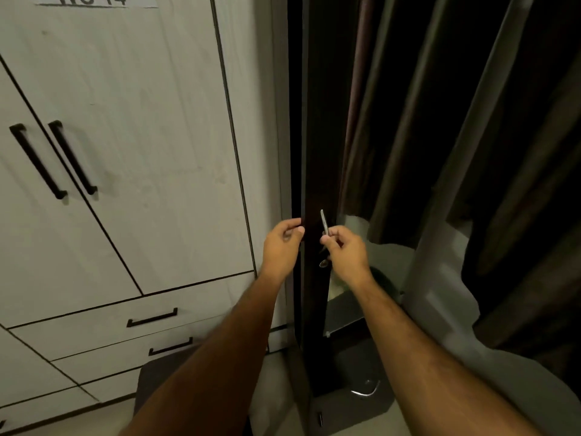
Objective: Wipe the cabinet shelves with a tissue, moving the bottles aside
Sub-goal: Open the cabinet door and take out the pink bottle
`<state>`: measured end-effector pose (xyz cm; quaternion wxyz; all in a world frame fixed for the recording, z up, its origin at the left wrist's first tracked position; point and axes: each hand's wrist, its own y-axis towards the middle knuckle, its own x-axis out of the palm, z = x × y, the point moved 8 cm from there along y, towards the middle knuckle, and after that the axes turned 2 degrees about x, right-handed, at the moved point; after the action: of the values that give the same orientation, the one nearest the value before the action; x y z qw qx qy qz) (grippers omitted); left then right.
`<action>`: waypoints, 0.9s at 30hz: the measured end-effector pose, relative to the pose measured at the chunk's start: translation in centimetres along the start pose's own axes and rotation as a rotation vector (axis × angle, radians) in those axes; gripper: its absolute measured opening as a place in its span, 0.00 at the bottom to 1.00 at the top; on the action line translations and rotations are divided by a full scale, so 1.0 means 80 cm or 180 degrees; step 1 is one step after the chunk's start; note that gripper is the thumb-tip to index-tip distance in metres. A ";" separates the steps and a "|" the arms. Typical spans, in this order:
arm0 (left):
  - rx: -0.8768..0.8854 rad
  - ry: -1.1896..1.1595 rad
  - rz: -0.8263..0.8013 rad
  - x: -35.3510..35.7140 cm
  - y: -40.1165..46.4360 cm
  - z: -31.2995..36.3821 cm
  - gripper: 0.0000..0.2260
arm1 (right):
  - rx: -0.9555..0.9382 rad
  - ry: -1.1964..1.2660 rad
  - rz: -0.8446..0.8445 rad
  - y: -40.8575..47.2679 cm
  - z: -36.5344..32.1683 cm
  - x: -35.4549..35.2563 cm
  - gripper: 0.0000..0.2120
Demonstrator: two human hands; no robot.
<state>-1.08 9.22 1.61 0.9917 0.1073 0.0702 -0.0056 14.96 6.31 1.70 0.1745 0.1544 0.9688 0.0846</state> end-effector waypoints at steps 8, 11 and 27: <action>-0.0086 -0.0242 -0.0793 0.027 -0.036 0.011 0.06 | -0.0044 0.0416 -0.0160 -0.053 0.009 -0.057 0.05; -0.0219 -0.0305 -0.1217 0.045 -0.054 0.016 0.06 | -0.0029 0.0536 -0.0111 -0.072 0.016 -0.082 0.04; -0.0535 -0.0151 -0.2563 0.186 -0.144 0.058 0.12 | -0.0122 0.1061 0.0251 -0.140 0.055 -0.226 0.05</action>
<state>13.99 -2.99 1.58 0.9169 -0.0102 0.0839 -0.3900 29.67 -9.67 0.85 0.0108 0.1728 0.9757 0.1342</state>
